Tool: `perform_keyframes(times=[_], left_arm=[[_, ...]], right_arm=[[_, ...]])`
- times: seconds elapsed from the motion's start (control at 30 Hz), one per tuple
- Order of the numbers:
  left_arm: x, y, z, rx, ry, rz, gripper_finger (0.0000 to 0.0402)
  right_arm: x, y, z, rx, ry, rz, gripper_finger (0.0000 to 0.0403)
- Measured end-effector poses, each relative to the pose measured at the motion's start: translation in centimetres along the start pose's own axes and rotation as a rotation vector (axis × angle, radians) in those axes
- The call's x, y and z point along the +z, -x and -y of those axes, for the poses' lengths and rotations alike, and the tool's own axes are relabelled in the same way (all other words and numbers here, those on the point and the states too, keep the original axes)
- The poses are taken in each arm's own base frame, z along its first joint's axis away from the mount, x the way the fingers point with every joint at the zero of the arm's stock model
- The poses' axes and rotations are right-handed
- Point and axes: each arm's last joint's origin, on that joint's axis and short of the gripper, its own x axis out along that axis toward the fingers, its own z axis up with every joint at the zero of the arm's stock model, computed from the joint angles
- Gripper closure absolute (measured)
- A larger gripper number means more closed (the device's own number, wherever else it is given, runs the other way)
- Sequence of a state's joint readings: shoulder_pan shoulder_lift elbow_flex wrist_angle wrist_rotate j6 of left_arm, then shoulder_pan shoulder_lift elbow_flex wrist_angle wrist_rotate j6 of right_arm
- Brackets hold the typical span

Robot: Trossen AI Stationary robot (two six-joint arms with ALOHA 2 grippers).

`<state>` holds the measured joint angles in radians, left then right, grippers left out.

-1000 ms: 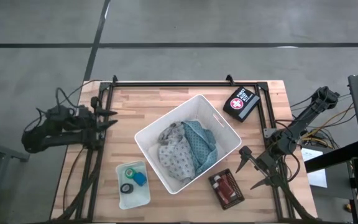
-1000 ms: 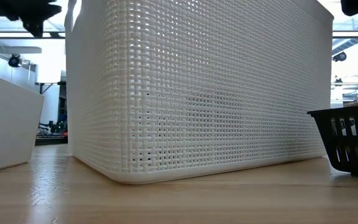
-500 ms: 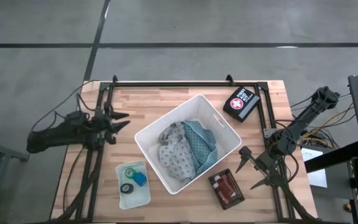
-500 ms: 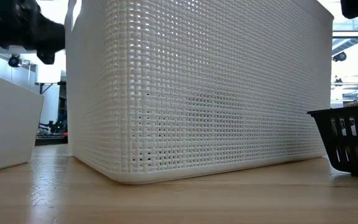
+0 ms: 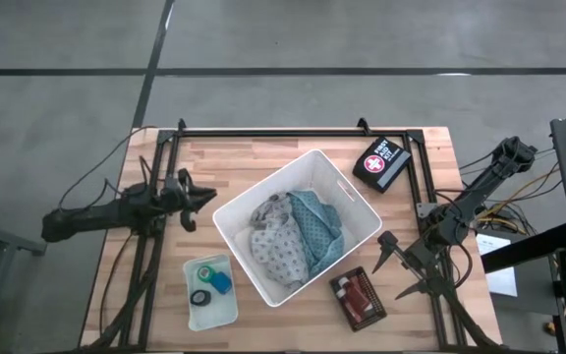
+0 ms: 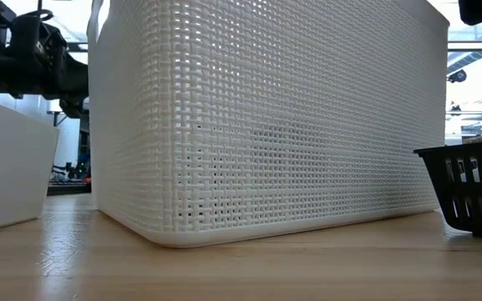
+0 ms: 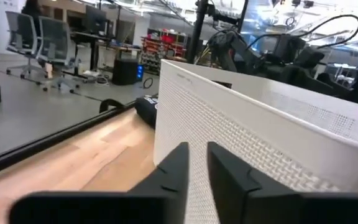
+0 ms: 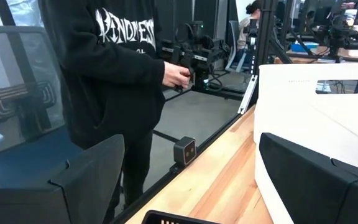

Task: Pick & place medical supplies in basket/bin
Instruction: Return to Home Position

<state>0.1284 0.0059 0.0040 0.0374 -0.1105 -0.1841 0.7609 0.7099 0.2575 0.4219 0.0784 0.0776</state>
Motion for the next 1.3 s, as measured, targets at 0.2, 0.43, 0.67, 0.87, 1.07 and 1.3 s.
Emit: perform_keyframes(times=[0.2,0.43,0.67,0.87,1.07,1.3], left_arm=[[-0.22,-0.06,0.1,-0.041,0.006,-0.03,0.0395],[-0.26,-0.07,0.11,-0.046,-0.029,-0.032,0.0398],[-0.26,-0.07,0.11,-0.046,-0.032,-0.033,0.0399],[-0.26,-0.07,0.11,-0.046,-0.032,-0.033,0.0391],[-0.28,-0.07,0.11,-0.046,-0.032,-0.033,0.038],[-0.29,-0.07,0.11,-0.046,-0.032,-0.033,0.0379]], right_arm=[[0.0,0.0,0.0,0.0,0.0,-0.001,0.0035],[-0.01,0.0,0.0,0.0,0.0,-0.001,0.0035],[-0.01,0.0,0.0,0.0,0.0,-0.001,0.0035],[-0.01,0.0,0.0,0.0,0.0,-0.001,0.0035],[-0.01,0.0,0.0,0.0,0.0,-0.001,0.0035],[-0.01,0.0,0.0,0.0,0.0,-0.001,0.0035]])
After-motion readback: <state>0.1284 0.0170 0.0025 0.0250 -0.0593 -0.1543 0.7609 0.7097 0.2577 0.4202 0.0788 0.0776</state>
